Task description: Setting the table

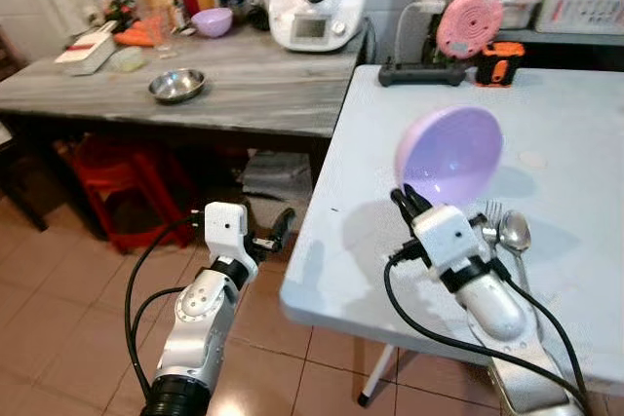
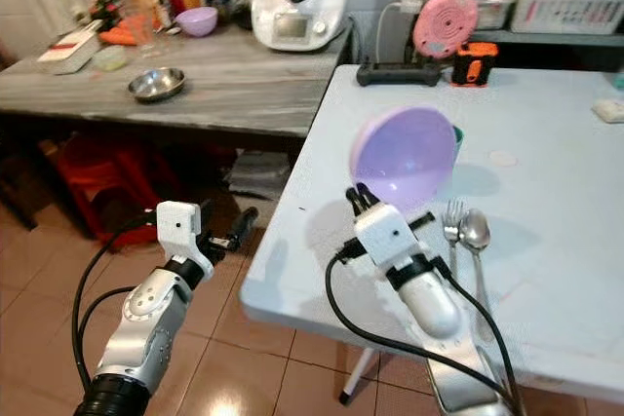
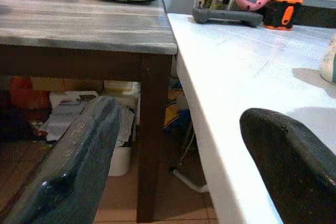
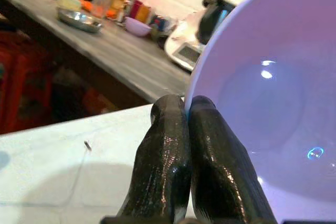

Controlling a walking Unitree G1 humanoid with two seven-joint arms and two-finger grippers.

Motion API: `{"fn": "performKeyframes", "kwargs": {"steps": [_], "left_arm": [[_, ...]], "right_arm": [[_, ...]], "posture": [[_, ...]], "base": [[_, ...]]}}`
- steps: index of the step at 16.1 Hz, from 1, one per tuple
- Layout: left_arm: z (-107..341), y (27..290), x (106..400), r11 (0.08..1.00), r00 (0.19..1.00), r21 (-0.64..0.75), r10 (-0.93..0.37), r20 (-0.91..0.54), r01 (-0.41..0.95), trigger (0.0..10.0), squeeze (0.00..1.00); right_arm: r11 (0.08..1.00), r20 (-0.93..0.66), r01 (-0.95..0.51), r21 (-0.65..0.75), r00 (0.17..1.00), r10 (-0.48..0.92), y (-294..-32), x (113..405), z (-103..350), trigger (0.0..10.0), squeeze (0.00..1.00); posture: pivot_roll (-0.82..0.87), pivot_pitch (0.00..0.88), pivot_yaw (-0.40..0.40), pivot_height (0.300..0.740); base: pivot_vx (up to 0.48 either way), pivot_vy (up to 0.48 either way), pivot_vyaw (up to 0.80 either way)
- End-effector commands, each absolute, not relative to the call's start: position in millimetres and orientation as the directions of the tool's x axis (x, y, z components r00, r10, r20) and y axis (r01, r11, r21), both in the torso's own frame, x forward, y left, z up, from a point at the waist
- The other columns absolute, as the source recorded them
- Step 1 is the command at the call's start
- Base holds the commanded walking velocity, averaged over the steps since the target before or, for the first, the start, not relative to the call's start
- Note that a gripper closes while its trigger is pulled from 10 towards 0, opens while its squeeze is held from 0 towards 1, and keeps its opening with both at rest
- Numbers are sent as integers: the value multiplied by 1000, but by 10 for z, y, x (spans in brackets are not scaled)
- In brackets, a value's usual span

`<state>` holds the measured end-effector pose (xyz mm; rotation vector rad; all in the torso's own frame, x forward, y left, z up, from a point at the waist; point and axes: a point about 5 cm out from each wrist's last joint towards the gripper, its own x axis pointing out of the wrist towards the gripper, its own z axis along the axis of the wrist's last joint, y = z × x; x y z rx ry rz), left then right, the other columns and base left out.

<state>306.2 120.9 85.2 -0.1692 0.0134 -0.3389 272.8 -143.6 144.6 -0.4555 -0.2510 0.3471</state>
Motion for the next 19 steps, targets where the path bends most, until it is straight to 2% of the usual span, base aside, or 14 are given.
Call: {"fn": "performKeyframes", "kwargs": {"steps": [1,5,7,12,19], "left_arm": [[856,1296,3083,937,950,-164,-311,12,309,10000,0],[851,1297,3083,937,951,-165,-310,11,308,10000,0],[846,1259,3086,936,950,-171,-311,15,309,10000,0],[834,1244,3088,935,951,-177,-309,16,307,10000,0],[819,1235,3086,935,950,-174,-311,12,308,10000,0]], "right_arm": [[847,189,-263,-462,904,384,-1387,2711,1531,10000,0],[848,182,-261,-462,907,379,-1383,2710,1534,10000,0],[849,192,-249,-466,908,372,-1369,2722,1565,10000,0],[864,188,-204,-461,928,320,-1521,2694,1563,10000,0],[870,193,-197,-452,931,311,-1474,2694,1552,10000,0]], "posture": [[-165,0,115,740],[-164,0,114,740],[-169,0,107,740],[-173,0,107,740],[-170,0,111,740]], "base": [[0,319,-438],[0,319,-428],[0,360,0],[0,368,0],[0,389,0]]}}
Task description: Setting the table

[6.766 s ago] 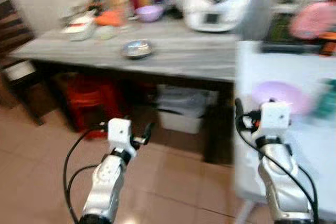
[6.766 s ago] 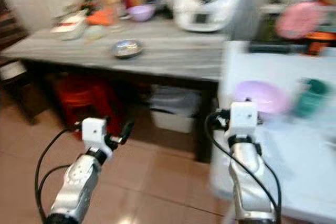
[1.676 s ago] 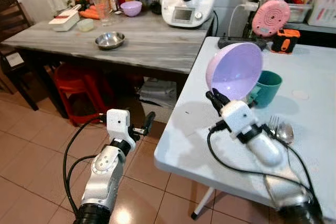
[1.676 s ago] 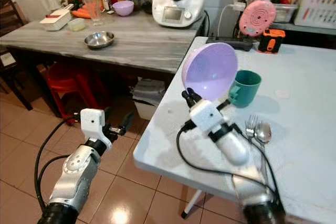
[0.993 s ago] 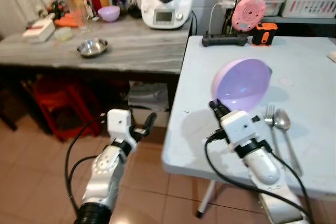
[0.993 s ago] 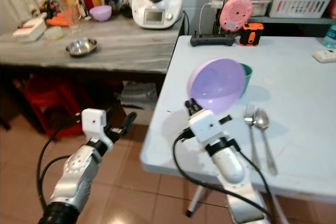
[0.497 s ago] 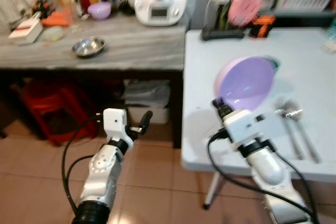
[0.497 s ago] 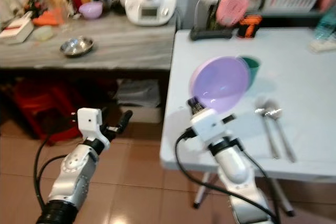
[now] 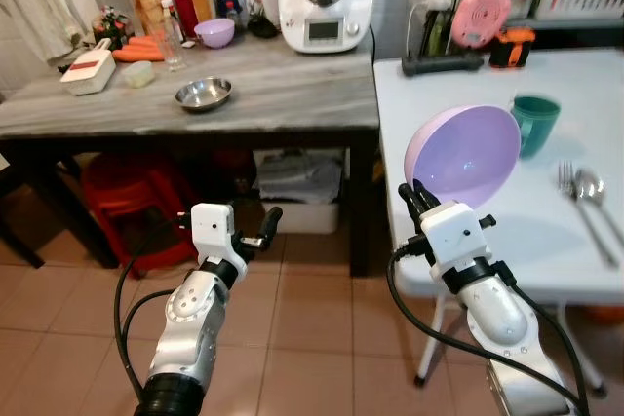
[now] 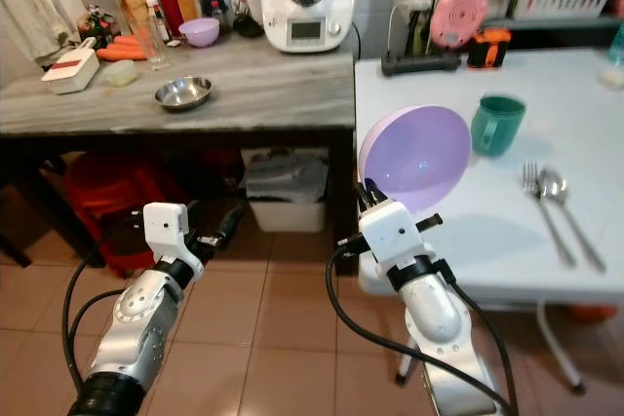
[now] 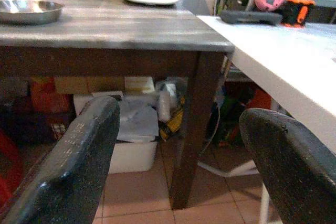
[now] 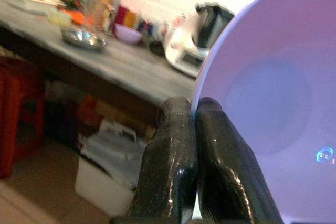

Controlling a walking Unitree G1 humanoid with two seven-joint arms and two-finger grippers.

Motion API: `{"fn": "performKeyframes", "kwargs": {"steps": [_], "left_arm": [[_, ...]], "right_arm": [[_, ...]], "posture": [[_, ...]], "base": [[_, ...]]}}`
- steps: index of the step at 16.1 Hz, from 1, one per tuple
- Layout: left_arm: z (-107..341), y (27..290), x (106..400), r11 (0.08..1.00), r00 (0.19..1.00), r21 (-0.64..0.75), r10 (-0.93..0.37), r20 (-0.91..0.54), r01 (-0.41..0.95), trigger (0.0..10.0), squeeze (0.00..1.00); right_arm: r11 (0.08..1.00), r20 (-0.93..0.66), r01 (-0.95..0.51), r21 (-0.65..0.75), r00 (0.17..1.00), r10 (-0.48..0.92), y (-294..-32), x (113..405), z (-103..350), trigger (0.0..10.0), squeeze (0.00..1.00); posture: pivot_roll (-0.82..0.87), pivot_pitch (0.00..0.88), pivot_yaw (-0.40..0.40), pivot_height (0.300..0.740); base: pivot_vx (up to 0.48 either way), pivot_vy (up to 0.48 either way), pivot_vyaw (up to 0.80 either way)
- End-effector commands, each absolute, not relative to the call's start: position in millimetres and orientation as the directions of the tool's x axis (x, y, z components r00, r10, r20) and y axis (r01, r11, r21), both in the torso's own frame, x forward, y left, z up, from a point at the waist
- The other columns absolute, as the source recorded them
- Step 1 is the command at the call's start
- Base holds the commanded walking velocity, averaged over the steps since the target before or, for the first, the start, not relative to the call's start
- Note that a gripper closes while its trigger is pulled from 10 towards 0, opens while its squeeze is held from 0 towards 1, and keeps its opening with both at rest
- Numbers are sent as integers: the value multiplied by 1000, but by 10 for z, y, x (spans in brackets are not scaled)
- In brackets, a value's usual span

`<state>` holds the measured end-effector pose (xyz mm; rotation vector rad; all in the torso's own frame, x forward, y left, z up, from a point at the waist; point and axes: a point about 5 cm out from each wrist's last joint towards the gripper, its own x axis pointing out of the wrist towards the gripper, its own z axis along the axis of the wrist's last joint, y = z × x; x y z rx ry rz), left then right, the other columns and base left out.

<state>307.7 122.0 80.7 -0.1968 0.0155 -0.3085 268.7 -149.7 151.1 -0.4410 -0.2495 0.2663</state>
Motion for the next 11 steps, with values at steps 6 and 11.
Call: {"fn": "performKeyframes", "kwargs": {"steps": [6,11], "left_arm": [[813,1218,3079,936,951,-172,-309,14,307,10000,0],[798,1221,3074,939,953,-167,-302,8,299,10000,0]], "right_arm": [[866,197,-208,-456,925,326,-1438,2717,1568,10000,0],[866,194,-207,-456,926,324,-1445,2710,1558,10000,0]], "posture": [[-165,0,109,740],[-166,0,103,740]], "base": [[0,399,0],[0,400,0]]}}
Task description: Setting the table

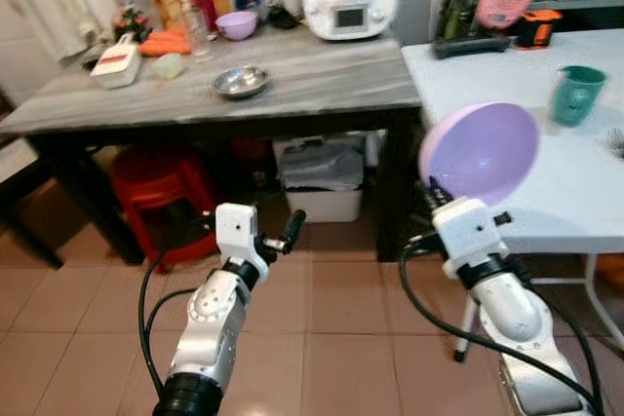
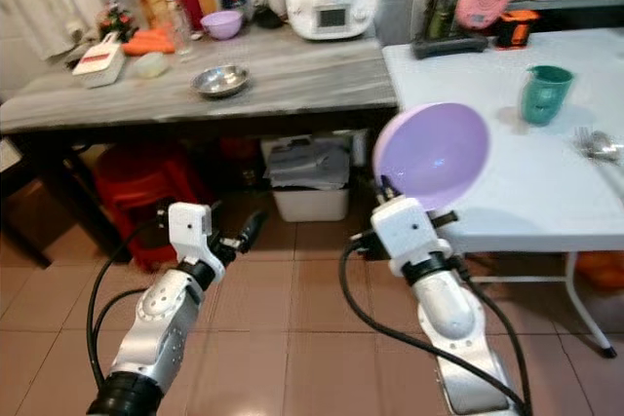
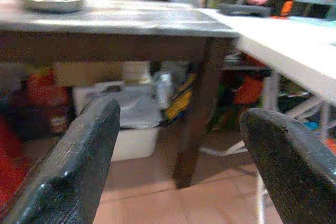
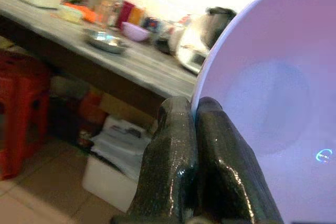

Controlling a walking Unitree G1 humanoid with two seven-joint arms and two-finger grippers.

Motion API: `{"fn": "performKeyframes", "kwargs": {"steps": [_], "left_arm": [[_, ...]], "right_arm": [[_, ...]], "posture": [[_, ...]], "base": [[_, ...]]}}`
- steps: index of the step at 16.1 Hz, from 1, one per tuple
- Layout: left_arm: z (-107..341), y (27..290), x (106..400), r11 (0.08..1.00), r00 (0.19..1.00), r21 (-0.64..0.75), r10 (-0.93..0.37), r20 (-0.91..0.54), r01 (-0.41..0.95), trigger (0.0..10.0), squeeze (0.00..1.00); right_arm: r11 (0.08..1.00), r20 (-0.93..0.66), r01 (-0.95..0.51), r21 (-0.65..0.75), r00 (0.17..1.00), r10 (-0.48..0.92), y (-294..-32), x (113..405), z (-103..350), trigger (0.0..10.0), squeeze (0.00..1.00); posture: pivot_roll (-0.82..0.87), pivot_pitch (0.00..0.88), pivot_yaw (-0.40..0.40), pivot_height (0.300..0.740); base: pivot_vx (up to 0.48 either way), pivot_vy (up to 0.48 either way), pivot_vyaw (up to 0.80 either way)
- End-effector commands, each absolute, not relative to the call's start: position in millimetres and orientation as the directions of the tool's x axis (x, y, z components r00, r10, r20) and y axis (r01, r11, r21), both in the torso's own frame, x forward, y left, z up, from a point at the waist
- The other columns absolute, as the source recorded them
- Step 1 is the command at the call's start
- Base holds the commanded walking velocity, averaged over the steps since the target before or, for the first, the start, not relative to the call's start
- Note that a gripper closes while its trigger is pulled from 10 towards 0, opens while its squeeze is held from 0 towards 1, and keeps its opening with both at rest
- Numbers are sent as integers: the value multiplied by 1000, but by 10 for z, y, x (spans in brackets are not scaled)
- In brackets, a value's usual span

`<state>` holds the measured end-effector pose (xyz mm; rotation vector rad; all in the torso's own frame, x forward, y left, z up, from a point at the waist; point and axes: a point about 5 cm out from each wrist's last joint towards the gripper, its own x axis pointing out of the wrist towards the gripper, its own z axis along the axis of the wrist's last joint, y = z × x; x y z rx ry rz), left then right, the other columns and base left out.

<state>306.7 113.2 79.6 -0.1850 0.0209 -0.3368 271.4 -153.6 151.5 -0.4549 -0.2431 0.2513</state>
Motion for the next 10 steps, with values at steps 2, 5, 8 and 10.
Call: {"fn": "performKeyframes", "kwargs": {"steps": [2,5,8,10], "left_arm": [[814,1211,3086,940,953,-164,-302,13,300,10000,0],[816,1208,3088,941,954,-162,-301,13,299,10000,0],[807,1213,3085,941,954,-159,-301,11,299,10000,0],[809,1212,3088,941,954,-159,-300,13,298,10000,0]], "right_arm": [[865,194,-208,-456,926,325,-1443,2709,1557,10000,0],[864,191,-215,-455,924,331,-1439,2711,1550,10000,0],[862,202,-216,-459,919,338,-1429,2713,1560,10000,0],[862,205,-216,-459,918,339,-1429,2726,1575,10000,0]], "posture": [[-165,0,102,740],[-164,0,103,740],[-162,0,100,740],[-162,0,99,740]], "base": [[0,401,0],[0,400,0],[0,405,0],[0,411,0]]}}
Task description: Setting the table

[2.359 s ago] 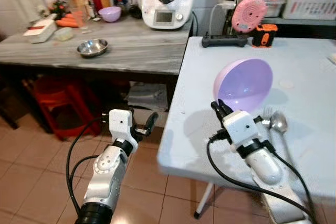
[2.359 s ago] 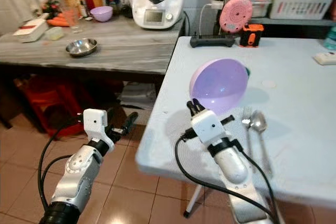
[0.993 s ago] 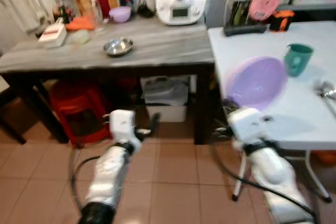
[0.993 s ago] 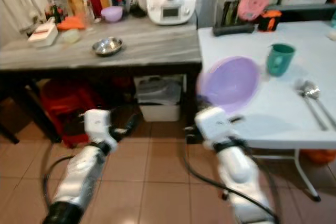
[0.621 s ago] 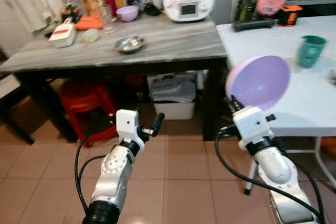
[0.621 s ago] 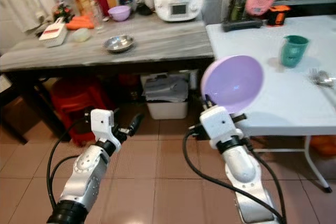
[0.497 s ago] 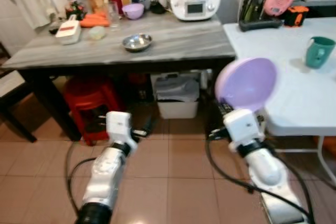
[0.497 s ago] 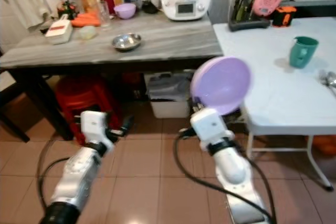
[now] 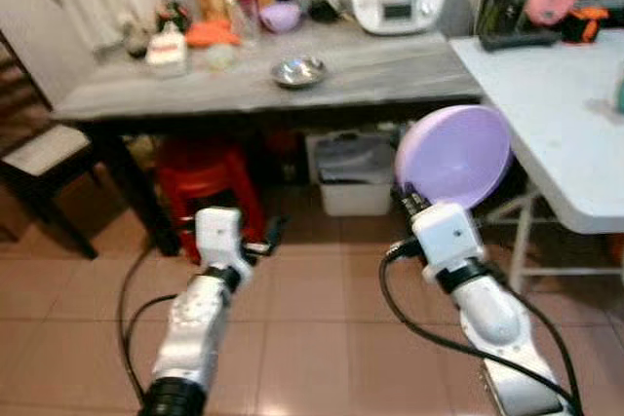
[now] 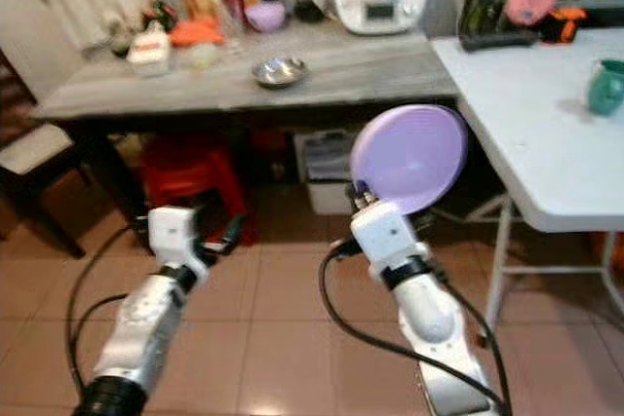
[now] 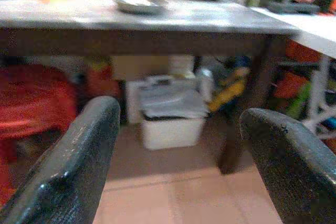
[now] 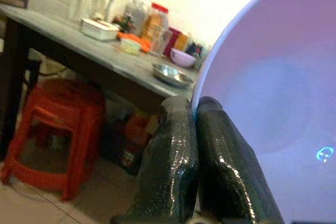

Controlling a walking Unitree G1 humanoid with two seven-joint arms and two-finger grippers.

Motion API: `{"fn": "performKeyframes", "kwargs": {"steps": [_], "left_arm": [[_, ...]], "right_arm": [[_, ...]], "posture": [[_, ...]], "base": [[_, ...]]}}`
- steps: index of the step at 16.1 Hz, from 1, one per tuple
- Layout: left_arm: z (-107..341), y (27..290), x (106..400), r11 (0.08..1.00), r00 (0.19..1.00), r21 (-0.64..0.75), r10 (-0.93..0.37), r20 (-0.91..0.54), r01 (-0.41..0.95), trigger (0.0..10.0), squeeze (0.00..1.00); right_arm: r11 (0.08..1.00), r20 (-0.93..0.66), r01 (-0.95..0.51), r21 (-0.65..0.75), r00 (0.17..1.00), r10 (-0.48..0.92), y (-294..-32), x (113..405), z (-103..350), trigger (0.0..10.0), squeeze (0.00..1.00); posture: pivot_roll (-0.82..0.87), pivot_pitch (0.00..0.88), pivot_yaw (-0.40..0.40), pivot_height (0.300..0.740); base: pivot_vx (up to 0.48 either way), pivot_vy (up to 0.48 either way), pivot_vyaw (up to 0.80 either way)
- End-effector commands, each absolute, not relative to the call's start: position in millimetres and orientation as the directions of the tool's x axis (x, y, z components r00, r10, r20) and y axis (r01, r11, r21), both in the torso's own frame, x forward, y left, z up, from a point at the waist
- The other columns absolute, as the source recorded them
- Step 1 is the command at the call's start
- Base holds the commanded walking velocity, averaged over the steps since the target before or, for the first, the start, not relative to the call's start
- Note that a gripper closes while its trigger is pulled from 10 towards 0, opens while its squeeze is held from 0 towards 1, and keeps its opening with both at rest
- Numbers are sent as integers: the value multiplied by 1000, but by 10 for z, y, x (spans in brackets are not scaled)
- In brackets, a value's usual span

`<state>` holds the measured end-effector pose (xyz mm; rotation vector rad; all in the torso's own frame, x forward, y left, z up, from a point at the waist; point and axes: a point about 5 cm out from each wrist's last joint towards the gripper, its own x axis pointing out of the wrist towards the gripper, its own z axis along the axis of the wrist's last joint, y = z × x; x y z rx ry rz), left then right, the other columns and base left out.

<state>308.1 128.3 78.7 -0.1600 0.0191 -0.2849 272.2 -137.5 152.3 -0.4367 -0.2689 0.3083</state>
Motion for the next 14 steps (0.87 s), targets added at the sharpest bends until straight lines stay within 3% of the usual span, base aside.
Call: {"fn": "performKeyframes", "kwargs": {"steps": [1,6,8,14], "left_arm": [[809,1211,3088,941,954,-159,-299,13,298,10000,0],[795,1214,3080,943,956,-160,-294,9,292,10000,0],[823,1237,3089,957,960,-86,-277,24,278,10000,0],[804,1272,3085,953,958,-100,-285,18,286,10000,0]], "right_arm": [[863,205,-216,-457,918,338,-1430,2728,1575,10000,0],[860,194,-226,-457,919,344,-1416,2712,1541,10000,0],[860,192,-224,-458,920,342,-1427,2718,1541,10000,0],[858,194,-221,-464,920,341,-1427,2719,1541,10000,0]], "posture": [[-161,0,99,740],[-162,0,102,740],[-168,0,102,740],[-170,0,102,740]], "base": [[0,409,0],[0,420,0],[0,0,0],[44,0,296]]}}
